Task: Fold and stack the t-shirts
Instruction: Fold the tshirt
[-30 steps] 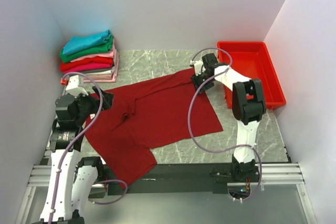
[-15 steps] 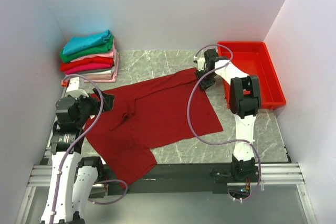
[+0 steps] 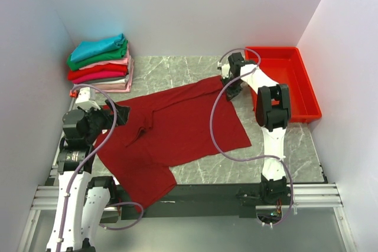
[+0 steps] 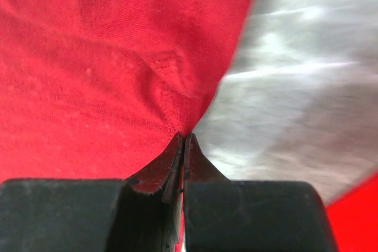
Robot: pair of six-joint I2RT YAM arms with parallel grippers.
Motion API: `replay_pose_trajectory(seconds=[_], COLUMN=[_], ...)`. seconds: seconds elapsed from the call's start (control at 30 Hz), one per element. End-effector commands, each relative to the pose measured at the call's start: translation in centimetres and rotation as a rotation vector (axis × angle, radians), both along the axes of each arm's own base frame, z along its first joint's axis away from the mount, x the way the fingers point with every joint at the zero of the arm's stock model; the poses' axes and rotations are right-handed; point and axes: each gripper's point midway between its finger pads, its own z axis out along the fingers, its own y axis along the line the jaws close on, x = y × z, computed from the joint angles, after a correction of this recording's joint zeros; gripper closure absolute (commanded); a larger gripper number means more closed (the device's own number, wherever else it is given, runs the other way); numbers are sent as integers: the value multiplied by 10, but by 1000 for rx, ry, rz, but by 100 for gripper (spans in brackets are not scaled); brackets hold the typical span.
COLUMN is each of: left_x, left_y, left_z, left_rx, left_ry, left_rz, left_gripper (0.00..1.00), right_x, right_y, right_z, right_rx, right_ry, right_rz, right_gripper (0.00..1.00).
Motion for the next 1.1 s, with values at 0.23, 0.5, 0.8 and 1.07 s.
replay_pose_trajectory(seconds=[0.23,0.5,0.8,1.07], left_x=[5,13,-31,-136], left_y=[-40,-77,-153,-202], left_z=[12,15,-18,-86], left_rx=[-44,-45,108,205], left_ry=[-44,22,212,539], left_rz=[-262,-433,-631,-695], left_gripper=[9,12,21,33], right_x=[104,105,36,-94], right_y=[-66,-61,22,56], right_z=[52,58,144,198], right_rx=[-203,-183,118,437], right_ry=[-294,-303,-366,-592], right_rz=[-201,-117,302,826], right_gripper=[100,45,28,28])
